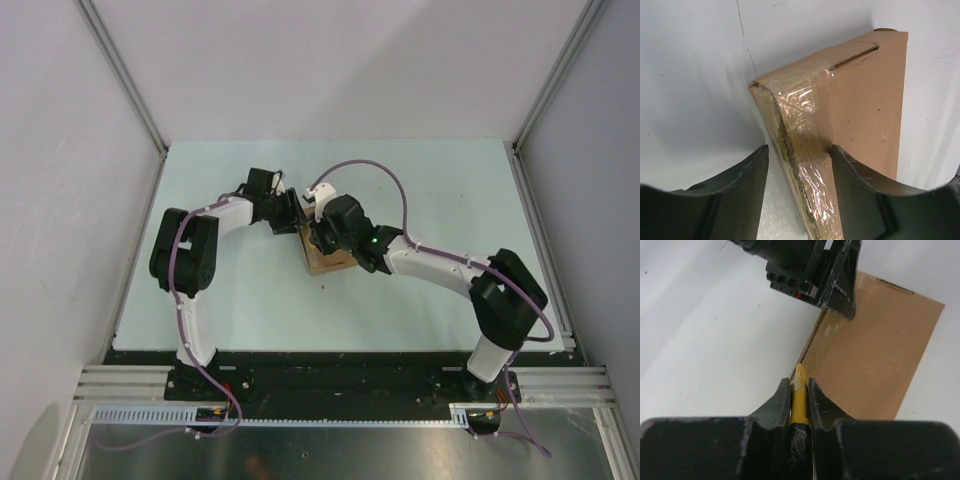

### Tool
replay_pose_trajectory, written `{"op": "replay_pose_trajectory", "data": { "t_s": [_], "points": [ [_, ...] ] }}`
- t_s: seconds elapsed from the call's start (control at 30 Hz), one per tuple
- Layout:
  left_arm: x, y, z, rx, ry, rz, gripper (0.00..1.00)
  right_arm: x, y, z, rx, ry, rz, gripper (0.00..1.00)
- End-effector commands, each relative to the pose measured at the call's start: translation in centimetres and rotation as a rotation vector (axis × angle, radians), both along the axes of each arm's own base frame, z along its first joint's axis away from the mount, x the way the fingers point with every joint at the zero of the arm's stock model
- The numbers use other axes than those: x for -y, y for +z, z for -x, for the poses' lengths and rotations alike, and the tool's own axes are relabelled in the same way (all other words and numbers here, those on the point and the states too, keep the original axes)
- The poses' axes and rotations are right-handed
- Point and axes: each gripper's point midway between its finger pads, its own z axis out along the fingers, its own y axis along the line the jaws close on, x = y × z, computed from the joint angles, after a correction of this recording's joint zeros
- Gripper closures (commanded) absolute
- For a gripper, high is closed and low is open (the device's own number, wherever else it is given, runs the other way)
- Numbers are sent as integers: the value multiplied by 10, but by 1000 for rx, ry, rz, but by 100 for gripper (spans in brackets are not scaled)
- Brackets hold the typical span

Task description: Unpack the express box

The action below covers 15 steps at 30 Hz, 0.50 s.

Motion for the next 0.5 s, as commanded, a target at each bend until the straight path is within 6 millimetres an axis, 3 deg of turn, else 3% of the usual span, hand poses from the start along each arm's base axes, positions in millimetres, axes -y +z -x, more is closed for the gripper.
{"op": "replay_pose_trajectory", "data": {
  "t_s": [0.0, 0.3, 0.47],
  "points": [
    [11, 2, 1, 25, -67, 22, 42, -25, 31, -31, 91, -57, -113, 100],
    [2, -11, 16, -50, -17, 34, 47, -35, 25, -45, 65, -152, -172, 100],
    [-1, -16, 22, -98, 7, 64, 50, -30, 18, -51, 42, -233, -174, 100]
  ]
}}
